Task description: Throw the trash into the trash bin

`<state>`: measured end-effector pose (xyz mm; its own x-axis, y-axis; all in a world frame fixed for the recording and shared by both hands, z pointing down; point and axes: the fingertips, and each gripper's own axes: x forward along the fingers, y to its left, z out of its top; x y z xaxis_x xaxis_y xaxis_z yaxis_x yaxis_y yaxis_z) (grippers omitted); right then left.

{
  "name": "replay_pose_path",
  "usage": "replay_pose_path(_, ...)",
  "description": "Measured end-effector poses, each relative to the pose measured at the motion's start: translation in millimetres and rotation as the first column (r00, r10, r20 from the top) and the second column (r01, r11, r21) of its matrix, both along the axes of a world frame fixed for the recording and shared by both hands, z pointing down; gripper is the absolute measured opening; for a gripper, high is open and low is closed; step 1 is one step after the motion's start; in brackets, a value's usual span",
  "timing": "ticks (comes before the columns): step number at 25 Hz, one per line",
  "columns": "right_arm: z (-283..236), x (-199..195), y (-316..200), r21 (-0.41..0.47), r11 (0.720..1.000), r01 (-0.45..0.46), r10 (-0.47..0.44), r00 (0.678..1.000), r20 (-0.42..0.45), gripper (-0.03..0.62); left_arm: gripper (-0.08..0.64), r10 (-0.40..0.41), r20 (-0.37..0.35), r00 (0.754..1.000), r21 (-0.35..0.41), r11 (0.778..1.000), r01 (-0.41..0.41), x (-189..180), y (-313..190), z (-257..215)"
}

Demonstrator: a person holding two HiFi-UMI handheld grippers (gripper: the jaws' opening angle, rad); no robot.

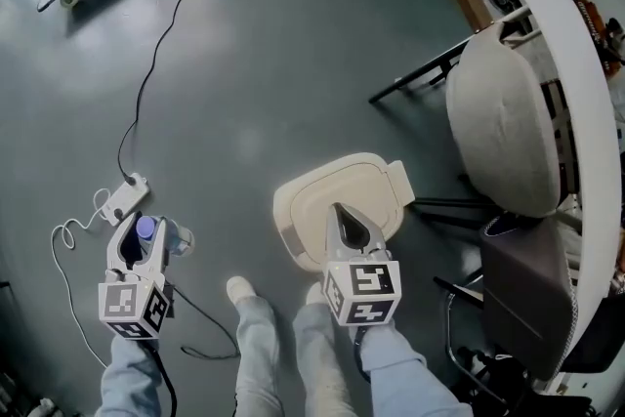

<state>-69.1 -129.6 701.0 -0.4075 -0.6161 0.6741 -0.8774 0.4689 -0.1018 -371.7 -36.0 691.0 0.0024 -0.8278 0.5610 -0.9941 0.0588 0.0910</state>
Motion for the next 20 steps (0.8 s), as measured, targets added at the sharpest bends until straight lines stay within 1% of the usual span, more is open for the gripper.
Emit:
replay_pose_path(6,25,-22,27,-0.059,0.998,-0.014,0.013,1.000,-0.007,0.002,0.209,-0.042,0.002,0.999,-0.022,0.999,0.043,-35,24,12)
replay_pose_path(12,50,-30,60,-0.129,0.990,-0.050,0.047,0.999,-0.027,0.002,0.209,-0.084,0.000,0.996,-0.044,0.995,0.084,-59,50,21)
replay_pose_path(20,74,-32,88,-0.172,0.982,-0.082,0.072,0.995,-0.064,0.002,0.209,-0.108,-0.006,0.994,-0.075,0.991,0.107,-76,78,40)
